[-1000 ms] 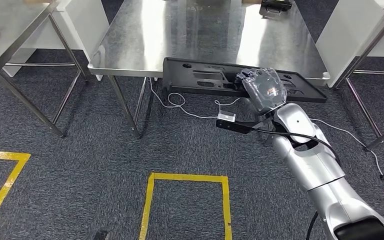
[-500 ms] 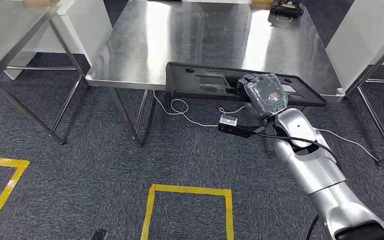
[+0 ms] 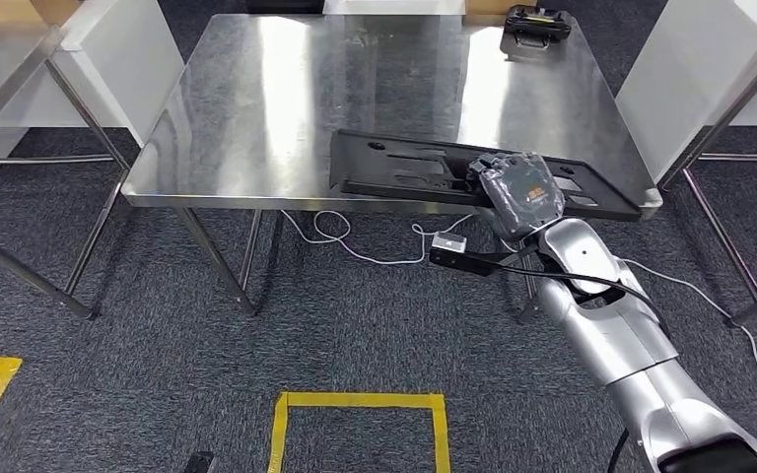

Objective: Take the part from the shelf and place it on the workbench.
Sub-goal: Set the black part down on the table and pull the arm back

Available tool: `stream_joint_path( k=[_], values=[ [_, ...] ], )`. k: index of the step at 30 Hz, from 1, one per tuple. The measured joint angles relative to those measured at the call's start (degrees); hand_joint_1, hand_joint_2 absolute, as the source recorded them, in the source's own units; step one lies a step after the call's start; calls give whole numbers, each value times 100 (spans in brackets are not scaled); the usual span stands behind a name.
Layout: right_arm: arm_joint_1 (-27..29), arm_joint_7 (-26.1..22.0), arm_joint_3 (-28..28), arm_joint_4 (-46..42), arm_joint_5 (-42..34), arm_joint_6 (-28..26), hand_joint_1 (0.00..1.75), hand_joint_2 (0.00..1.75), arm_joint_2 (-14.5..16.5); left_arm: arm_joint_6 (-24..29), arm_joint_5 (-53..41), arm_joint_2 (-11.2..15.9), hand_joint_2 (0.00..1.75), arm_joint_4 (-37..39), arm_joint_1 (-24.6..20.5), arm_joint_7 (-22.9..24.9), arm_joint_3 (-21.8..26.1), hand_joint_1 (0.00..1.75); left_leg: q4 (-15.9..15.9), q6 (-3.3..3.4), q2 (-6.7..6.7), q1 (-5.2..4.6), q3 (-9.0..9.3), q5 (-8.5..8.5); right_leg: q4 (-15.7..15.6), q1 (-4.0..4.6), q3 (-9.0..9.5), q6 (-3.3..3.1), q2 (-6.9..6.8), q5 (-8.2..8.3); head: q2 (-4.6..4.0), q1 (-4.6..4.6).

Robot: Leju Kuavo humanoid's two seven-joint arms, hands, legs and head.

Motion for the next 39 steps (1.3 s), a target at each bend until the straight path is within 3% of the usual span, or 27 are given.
stream_joint_path(
  k=[3,5,7,9,10,11,12,13,14,15,17,19,21,23,24,25,27,29,32,34,35,37,39],
  values=[
    [-100,-9,-26,-10,9,-31,152,175,-9,8,-2,-15,175,-8,-35,3,10,0,-111,66,-10,-6,190,-52,209,71,9,39,0,-58,0,-12],
    [-146,-2,-45,-12,9,-50,152,175,-25,8,-5,-25,175,-13,-65,7,13,0,-137,116,-10,4,321,-110,797,73,-326,41,-45,-158,0,-19],
    [-109,3,-49,1,15,-64,152,175,-39,8,-10,-28,175,-12,-77,12,14,0,-135,136,-22,2,412,-208,1518,69,-828,18,-66,-420,0,-20],
    [-37,22,-48,17,30,-70,152,175,-52,7,-13,-36,175,-11,-68,21,15,0,-134,117,-48,2,511,-310,1706,65,-1168,31,-70,-602,0,-21],
    [-11,40,-48,21,38,-73,152,175,-55,4,-16,-41,175,-10,-60,25,16,0,-134,104,-61,2,567,-360,1511,60,-1215,75,-74,-510,0,-19],
    [1,58,-49,23,47,-75,152,175,-58,-1,-20,-47,175,-10,-54,29,16,0,-134,89,-73,2,622,-409,1155,54,-1191,148,-82,-273,0,-20],
    [10,79,-49,26,57,-78,152,175,-62,-7,-27,-51,175,-9,-50,31,17,0,-131,69,-83,0,671,-457,728,47,-1138,223,-99,60,0,-17],
    [18,99,-52,28,69,-79,152,175,-67,-11,-35,-56,175,-7,-47,33,17,0,-116,44,-95,-9,711,-508,362,47,-1082,246,-118,358,0,-19],
    [30,117,-57,27,84,-81,152,175,-70,-14,-43,-59,175,-5,-48,38,17,0,-101,15,-106,-18,731,-559,124,53,-1017,220,-132,583,0,-22],
    [38,133,-66,23,100,-83,152,175,-71,-15,-50,-60,175,-4,-51,44,17,0,-77,-16,-112,-26,747,-602,9,58,-980,148,-143,700,0,-23],
    [33,153,-94,4,125,-86,152,175,-68,-11,-55,-52,175,-10,-67,56,17,0,-35,-75,-116,-31,756,-680,-6,32,-892,0,-142,729,0,-30],
    [15,163,-119,-16,139,-88,152,175,-70,-4,-58,-45,175,-18,-89,60,17,0,206,-162,-56,-14,658,-794,-16,-21,-807,-82,-139,697,0,-40],
    [35,168,-122,-21,147,-89,152,175,-72,-1,-59,-47,175,-19,-101,60,17,0,851,-274,38,50,339,-1028,-20,-35,-696,-142,-132,627,0,-49],
    [86,171,-118,-14,157,-89,152,175,-72,-9,-61,-51,175,-17,-100,62,17,0,1503,-350,81,134,-48,-1267,-19,-30,-593,-151,-120,543,0,-51],
    [104,172,-117,-11,164,-89,152,175,-72,-14,-64,-53,175,-17,-100,63,17,0,1604,-369,87,164,-163,-1268,-18,-28,-537,-142,-110,498,0,-54],
    [112,174,-119,-10,170,-88,152,175,-73,-17,-71,-54,175,-17,-101,64,17,0,1508,-369,89,183,-190,-1151,-18,-28,-475,-131,-100,453,0,-54],
    [99,186,-137,-11,176,-87,152,175,-73,-16,-90,-51,175,-17,-106,68,17,0,781,-302,88,184,17,-586,-23,-22,-326,-107,-88,355,0,-54],
    [57,199,-168,-8,176,-82,152,175,-77,-14,-111,-42,175,-17,-121,79,16,0,156,-202,87,141,257,-223,-44,-9,-223,-69,-87,279,0,-38],
    [-8,202,-238,8,175,-64,152,175,-96,-4,-140,-37,175,-21,-149,105,16,0,-48,-107,94,87,399,-253,-89,5,-192,21,-89,217,0,-65],
    [-63,188,-294,27,169,-72,152,175,-121,-1,-157,-47,175,-27,-162,116,17,0,-152,-48,97,107,498,-250,29,18,-249,47,-108,139,0,-73],
    [-103,180,-320,43,166,-80,152,175,-134,-2,-163,-54,175,-31,-176,118,17,0,-205,-20,95,122,548,-249,281,25,-388,35,-116,44,0,-71],
    [-156,166,-372,97,159,-100,152,175,-166,-4,-165,-62,175,-33,-198,120,17,0,-239,23,82,133,604,-285,1175,24,-920,-14,-121,-250,0,-60],
    [-158,154,-399,194,161,-119,152,175,-186,-4,-162,-64,175,-33,-202,121,17,0,-238,30,58,133,658,-343,1934,21,-1447,12,-122,-398,0,-57]
  ],
)
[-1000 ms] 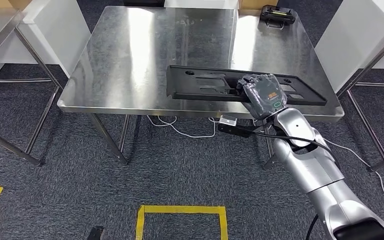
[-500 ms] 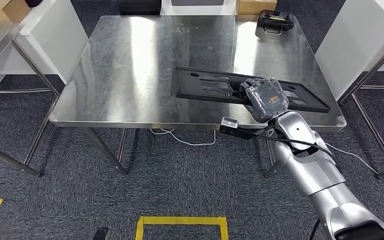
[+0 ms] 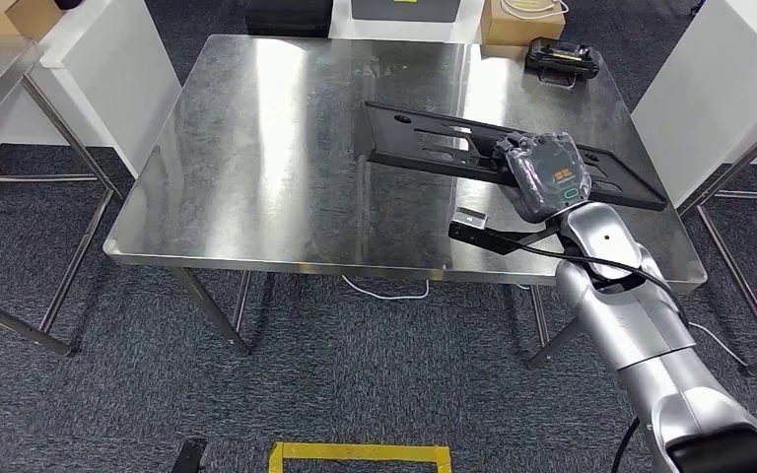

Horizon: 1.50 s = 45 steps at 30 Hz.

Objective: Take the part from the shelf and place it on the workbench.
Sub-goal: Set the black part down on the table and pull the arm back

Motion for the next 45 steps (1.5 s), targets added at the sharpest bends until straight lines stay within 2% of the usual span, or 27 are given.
stream_joint_path(
  k=[1,2,4,6,8,11,14,15,16,17,19,20,21,23,25,27,29,30,31,32,33,34,35,37,41,43,45],
  values=[
    [-1,-6,-6,59,2,-10,152,175,-3,-1,2,-3,175,1,6,-2,1,0,2,-9,-11,0,40,-32,39,-5,-103,54,-1,89,0,1],
    [-15,-10,-14,120,5,-21,152,175,-4,-1,5,-9,175,1,12,-5,1,0,4,-24,-21,1,86,-66,-162,-13,-90,120,-4,277,0,1],
    [-105,-14,-37,271,8,-68,152,175,-7,3,5,-21,175,1,18,-21,2,0,26,-74,-37,-16,157,-141,-1006,-26,177,222,-28,754,0,6],
    [-227,-16,-68,436,8,-124,152,175,-20,8,2,-28,175,1,17,-38,2,0,105,-131,-54,-60,173,-257,-1730,-38,455,210,-51,1093,0,-6],
    [-281,-19,-108,562,2,-159,152,175,-36,8,-1,-29,175,1,32,-44,5,0,180,-177,-63,-86,184,-390,-1947,-66,574,110,-48,1176,0,-46],
    [-303,-37,-136,669,-4,-178,152,175,-34,10,-2,-7,175,-3,46,-48,22,0,501,-273,-32,-44,92,-625,-1925,-127,646,-24,-28,1139,0,-76],
    [-302,-38,-150,755,4,-205,152,175,-37,9,-11,-3,175,-2,60,-45,42,0,1575,-395,6,32,-502,-1087,-1921,-101,705,-101,-12,1083,0,-89],
    [-292,-29,-151,792,19,-214,152,175,-36,9,-14,-2,175,-2,70,-44,48,0,1825,-416,13,54,-684,-1124,-1920,-91,725,-107,-3,1060,0,-90],
    [-281,-14,-151,831,37,-225,152,175,-34,9,-15,1,175,-1,78,-43,53,0,1855,-421,18,67,-766,-1033,-1919,-83,753,-103,8,1035,0,-91],
    [-272,7,-151,870,58,-237,152,175,-32,10,-15,4,175,-1,82,-43,58,0,1655,-410,20,74,-732,-829,-1919,-77,791,-91,18,1006,0,-91],
    [-267,39,-154,938,82,-272,152,175,-23,10,-11,23,175,-1,83,-42,73,0,844,-338,17,63,-423,-314,-1925,-70,878,-63,30,946,0,-86],
    [-276,46,-155,969,89,-292,152,175,-18,10,-10,33,175,-1,81,-42,79,0,508,-291,16,42,-283,-152,-1932,-57,906,-45,33,923,0,-81],
    [-283,50,-157,998,92,-308,152,175,-14,10,-9,44,175,-1,80,-41,84,0,306,-245,16,19,-195,-78,-1939,-51,920,-23,34,903,0,-81],
    [-294,51,-162,1055,98,-328,152,175,-8,10,-8,53,175,-1,81,-39,86,0,231,-176,18,-25,-166,-96,-1962,-43,925,34,34,880,0,-84],
    [-315,-8,-176,1117,70,-339,152,175,2,14,-7,52,175,-3,80,-36,88,0,135,-106,21,-10,-81,-74,-1896,-21,887,79,24,826,0,-74],
    [-410,-182,-199,1261,-9,-347,152,175,30,22,-7,47,175,-5,67,-55,90,0,35,-41,23,12,19,-29,-1426,-3,648,53,11,632,0,-55],
    [-562,-417,-221,1546,-89,-339,152,175,77,46,-3,47,175,-6,54,-144,96,0,29,-7,19,4,37,-30,-573,-17,168,14,8,356,0,-39],
    [-642,-514,-231,1726,-110,-334,152,175,103,60,0,48,175,-7,52,-206,101,0,30,-5,12,4,40,-40,-249,-23,-52,30,8,286,1,-33],
    [-734,-593,-237,1914,-122,-336,152,175,132,71,7,48,175,-7,53,-267,106,0,34,-8,2,4,44,-53,-123,-33,-181,72,7,305,1,-30],
    [-839,-658,-243,2101,-130,-341,152,175,159,76,17,47,175,-7,54,-322,113,0,44,-21,-9,5,49,-67,-260,-45,-172,134,4,427,1,-26],
    [-954,-718,-254,2277,-140,-345,152,175,185,78,28,46,175,-6,55,-374,123,0,66,-42,-19,7,52,-90,-618,-65,-46,201,-4,619,1,-25],
    [-1074,-788,-266,2438,-156,-348,152,175,212,82,38,46,175,-6,56,-422,139,0,101,-72,-30,3,49,-121,-1072,-85,143,257,-24,823,0,-18],
    [-1191,-860,-278,2582,-176,-351,152,175,245,87,45,48,175,-5,57,-464,158,0,158,-106,-38,-11,36,-167,-1469,-93,326,275,-40,996,0,-13],
    [-1342,-974,-289,2798,-202,-360,152,175,317,102,45,50,175,-7,61,-533,193,0,249,-175,-43,-37,14,-252,-1844,-97,518,218,-59,1139,0,-19],
    [-1435,-1129,-274,3052,-87,-366,152,175,492,198,70,68,175,-13,64,-958,240,0,445,-290,-9,1,-58,-418,-1855,-139,553,57,-36,1147,0,-48],
    [-1487,-1201,-256,3150,17,-360,152,175,617,349,154,69,175,-20,57,-1479,296,0,1021,-376,5,42,-327,-726,-1857,-151,569,8,-21,1139,0,-68],
    [-1545,-1223,-210,3268,124,-351,152,175,758,576,265,67,175,-25,50,-1947,383,0,1746,-435,15,80,-716,-995,-1852,-140,577,-13,-1,1130,0,-76]
  ],
)
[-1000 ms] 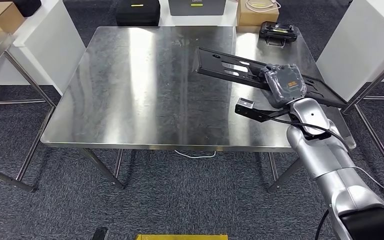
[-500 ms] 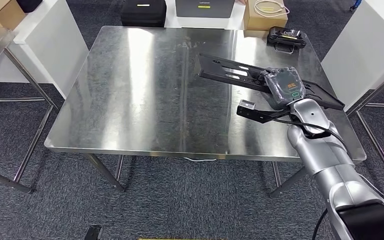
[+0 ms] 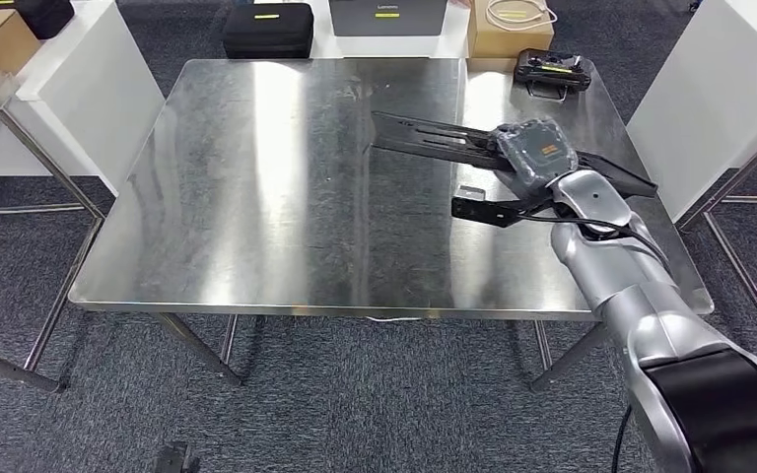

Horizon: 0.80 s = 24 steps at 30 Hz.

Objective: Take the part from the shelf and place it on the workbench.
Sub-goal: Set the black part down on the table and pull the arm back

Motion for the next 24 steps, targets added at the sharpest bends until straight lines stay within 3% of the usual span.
stream_joint_path(
  k=[1,2,5,7,11,13,15,16,17,19,21,22,24],
  values=[
    [-23,14,35,61,58,3,152,175,63,151,44,-2,175,-1,1,-175,50,0,164,-14,2,13,-116,3,4,5,5,-6,11,-6,0,-2],
    [-46,40,72,123,112,4,152,175,118,328,79,-5,175,-1,3,-321,99,0,106,-16,3,22,-128,117,10,7,11,-11,20,-13,0,-1],
    [-152,121,162,275,212,-1,152,175,234,703,135,-13,175,0,23,-579,226,0,-952,36,4,27,304,715,20,25,27,4,35,-37,0,-1],
    [-232,133,200,357,230,-5,152,175,265,754,144,-22,175,1,46,-641,279,0,-1365,91,-3,-4,489,848,18,51,24,47,36,-52,0,3],
    [-304,131,249,469,265,-8,0,175,275,613,151,-55,175,3,84,-679,318,0,-1452,245,-7,-40,536,869,112,78,-42,160,22,-127,0,14],
    [-320,121,270,525,301,-12,0,175,240,473,194,-77,175,5,88,-654,359,0,-1508,336,-2,-42,568,905,675,88,-327,109,8,-387,0,27],
    [-284,98,297,600,329,-24,0,175,181,419,220,-88,87,7,97,-590,408,0,-1509,377,-15,-65,566,903,1492,91,-731,52,6,-688,0,41],
    [-247,87,313,634,333,-33,0,175,147,396,215,-92,44,7,106,-555,420,0,-1508,381,-27,-75,566,901,1736,92,-862,58,6,-750,0,44],
    [-215,79,329,662,324,-44,0,175,115,369,208,-95,0,8,114,-520,427,0,-1506,382,-40,-87,567,900,1744,94,-875,85,6,-721,0,50],
    [-198,74,350,690,288,-79,0,175,65,330,184,-99,0,8,115,-476,432,0,-1498,379,-59,-116,570,897,1097,95,-555,145,0,-462,0,52],
    [-240,72,357,700,253,-103,0,175,26,327,153,-101,0,8,102,-433,437,0,-1468,352,-67,-162,558,878,299,119,-122,142,-13,-199,0,54],
    [-261,79,357,705,244,-101,0,175,7,334,140,-100,0,8,98,-402,439,0,-1453,336,-68,-180,551,867,91,132,-8,123,-18,-131,0,55],
    [-288,120,358,718,240,-81,0,175,-26,349,122,-95,0,8,94,-324,443,0,-1435,303,-67,-188,546,849,25,125,28,81,-20,-87,0,54]
  ],
)
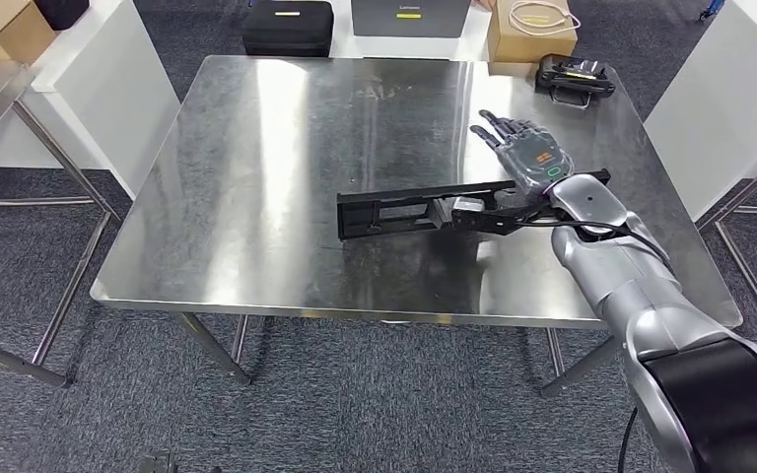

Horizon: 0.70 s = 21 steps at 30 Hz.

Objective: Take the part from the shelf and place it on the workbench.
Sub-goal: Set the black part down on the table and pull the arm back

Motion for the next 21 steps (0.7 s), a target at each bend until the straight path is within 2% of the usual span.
stream_joint_path(
  k=[2,3,4,6,7,8,9,11,13,15,17,19,21],
  values=[
    [-19,89,1,11,0,44,0,175,-27,1,-11,21,0,-1,-5,74,3,0,101,-63,8,22,-38,-79,-24,-65,26,-40,3,15,0,-2],
    [-32,160,1,16,1,89,0,175,-41,-3,-13,31,0,-2,-8,100,3,0,271,-112,18,42,-111,-193,-36,-97,46,-71,4,19,0,-13],
    [-45,252,1,24,2,158,0,175,-53,-7,-15,39,0,-2,-7,123,3,0,564,-163,29,73,-242,-360,-41,-106,60,-92,5,16,0,-20],
    [-68,524,1,57,17,409,0,175,-97,-22,-21,42,0,-2,0,166,3,0,1354,-250,50,141,-616,-725,-40,-103,71,-120,3,8,0,-33],
    [-74,705,1,79,35,574,0,175,-123,-33,-25,44,0,-1,6,191,3,0,1643,-284,58,176,-760,-812,-38,-104,74,-119,3,6,0,-33],
    [-76,911,1,101,63,738,0,175,-154,-46,-27,47,0,-1,10,218,3,0,1732,-311,66,209,-813,-791,-36,-108,75,-118,4,5,0,-35],
    [-80,1140,1,122,96,901,0,175,-188,-61,-31,52,0,0,12,246,4,0,1573,-332,73,241,-741,-660,-32,-117,80,-113,6,2,0,-35],
    [-110,1544,-3,155,123,1217,0,175,-265,-95,-39,61,0,1,13,292,4,0,798,-357,80,292,-346,-286,-14,-133,94,-74,11,-19,0,-36],
    [-170,1864,-39,185,42,1612,0,175,-366,-132,-55,61,0,2,16,330,3,0,217,-335,62,286,-41,-103,5,-108,91,0,13,-42,0,-24],
    [-212,2079,-117,217,-67,1945,0,175,-462,-155,-76,45,0,5,28,359,3,0,114,-290,41,252,-1,-92,20,-51,78,38,14,-50,0,3],
    [-222,2176,-183,247,-110,2085,0,175,-535,-167,-86,30,0,7,38,372,4,0,105,-254,35,208,-9,-70,11,-34,74,55,11,-40,0,13],
    [-230,2314,-225,273,-112,2170,0,175,-586,-179,-88,29,0,7,38,390,5,0,106,-198,27,157,-15,-68,-19,-52,75,82,4,-25,0,11],
    [-242,2662,-271,290,-80,2230,0,175,-625,-194,-89,26,0,7,41,437,5,0,106,-149,16,135,-25,-65,-43,-69,79,100,-6,-13,0,12]
  ],
)
